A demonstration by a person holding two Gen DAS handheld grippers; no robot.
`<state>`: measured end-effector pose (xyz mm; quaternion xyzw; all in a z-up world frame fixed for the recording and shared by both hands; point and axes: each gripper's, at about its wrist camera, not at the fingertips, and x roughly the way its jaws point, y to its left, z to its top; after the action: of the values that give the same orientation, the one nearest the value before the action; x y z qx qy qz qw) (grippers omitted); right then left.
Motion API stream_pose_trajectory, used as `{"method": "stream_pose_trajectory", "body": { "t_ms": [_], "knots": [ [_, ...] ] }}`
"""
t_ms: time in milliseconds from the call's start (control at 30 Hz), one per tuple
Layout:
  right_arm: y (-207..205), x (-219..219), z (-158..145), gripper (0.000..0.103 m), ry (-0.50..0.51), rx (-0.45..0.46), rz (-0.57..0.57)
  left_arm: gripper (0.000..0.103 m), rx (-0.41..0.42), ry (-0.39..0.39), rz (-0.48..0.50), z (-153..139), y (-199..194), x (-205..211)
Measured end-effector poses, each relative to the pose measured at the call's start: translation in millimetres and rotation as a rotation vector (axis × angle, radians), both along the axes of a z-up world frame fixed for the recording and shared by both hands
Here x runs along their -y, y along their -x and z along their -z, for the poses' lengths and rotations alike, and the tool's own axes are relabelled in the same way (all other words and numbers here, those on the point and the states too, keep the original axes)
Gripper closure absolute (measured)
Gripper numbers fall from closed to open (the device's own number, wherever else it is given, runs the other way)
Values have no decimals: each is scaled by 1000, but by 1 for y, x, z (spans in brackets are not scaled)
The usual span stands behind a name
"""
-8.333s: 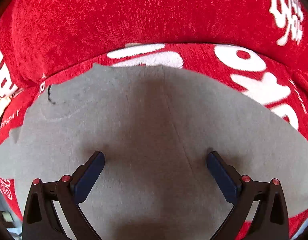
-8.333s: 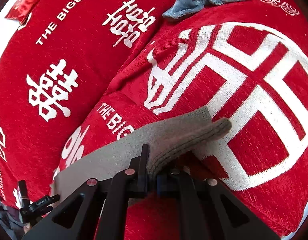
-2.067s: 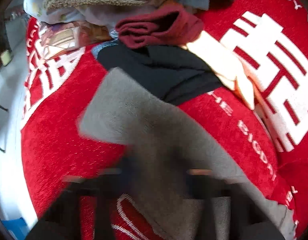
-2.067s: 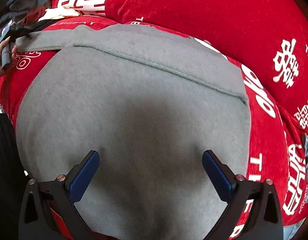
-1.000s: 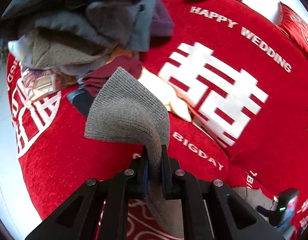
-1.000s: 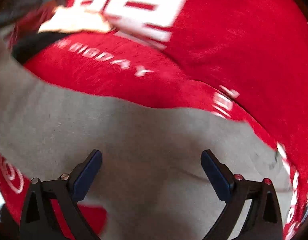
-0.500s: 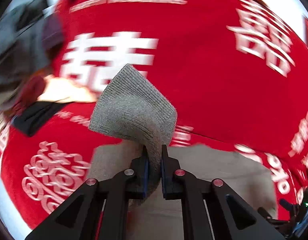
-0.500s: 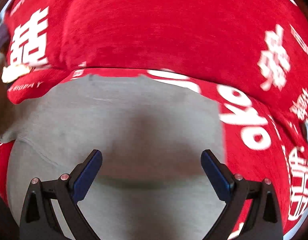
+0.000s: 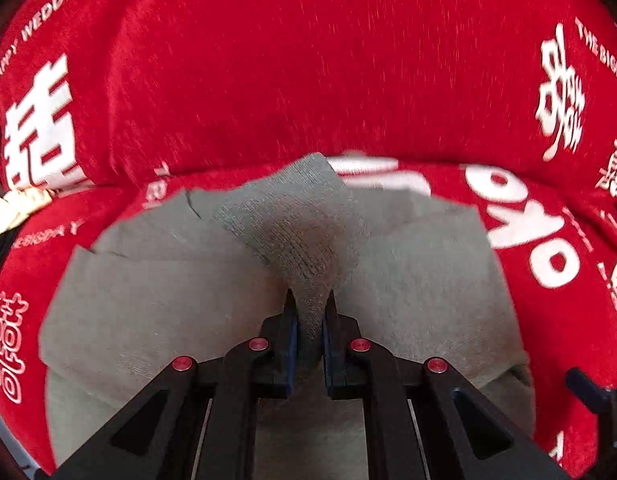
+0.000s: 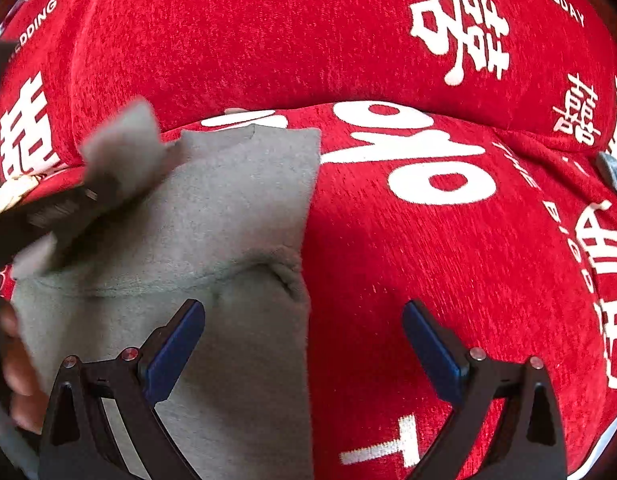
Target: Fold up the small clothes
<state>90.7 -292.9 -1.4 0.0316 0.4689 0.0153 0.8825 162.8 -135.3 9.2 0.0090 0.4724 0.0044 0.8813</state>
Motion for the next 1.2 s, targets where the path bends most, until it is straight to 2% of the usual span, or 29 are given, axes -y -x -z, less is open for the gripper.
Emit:
{"method": "stream_pose_trajectory", "body": {
  "t_ms": [100, 167, 200, 233, 300, 400, 533, 600, 733, 833, 867, 900, 933, 967, 1100, 1167, 1200],
  "knots": [
    [2, 4, 0, 3, -22, 8, 1, 91, -71, 49, 18, 11, -5, -1],
    [2, 7, -1, 3, -37, 9, 2, 73, -111, 85, 43, 13, -6, -5],
    [3, 7, -2, 3, -41, 11, 1, 41, -124, 108, 67, 10, -7, -7],
    [4, 8, -4, 3, -45, 17, -1, 17, -130, 112, 69, 5, -7, -10],
    [5, 9, -9, 3, -53, 33, -8, 16, -63, 139, 71, -19, 2, -20],
    [5, 5, -17, 3, -66, 52, -31, 16, -46, 232, 148, -44, 18, -41],
    [-9, -14, -24, 3, -70, 54, -87, 16, 11, 226, 76, -56, 32, -92],
    [-23, -31, -26, 3, -68, 46, -108, 16, 8, 202, -16, -49, 29, -124],
    [-54, -88, -29, 3, -53, 27, -171, 16, -72, 213, -199, -17, 15, -182],
    [-76, -138, -15, 3, 37, -20, -235, 16, -151, 214, -231, 11, 11, -201],
    [-81, -149, -8, 4, 86, -34, -245, 16, -162, 192, -225, 18, 11, -202],
    [-85, -158, 0, 5, 176, -46, -233, 16, -140, 151, -207, 19, 14, -199],
    [-88, -158, 7, 5, 269, -58, -194, 16, -131, 126, -185, 19, 18, -195],
    [-87, -149, 9, 5, 306, -66, -150, 16, -129, 114, -170, 19, 20, -193],
    [-59, -62, -1, 5, 139, -68, 26, 15, -109, 92, -132, 17, 26, -187],
    [-41, -26, -9, 5, 157, -52, 120, 16, -112, 99, -136, 15, 24, -186],
    [-30, -7, -13, 5, 135, -51, 146, 15, -112, 109, -131, 13, 25, -184]
  ]
}}
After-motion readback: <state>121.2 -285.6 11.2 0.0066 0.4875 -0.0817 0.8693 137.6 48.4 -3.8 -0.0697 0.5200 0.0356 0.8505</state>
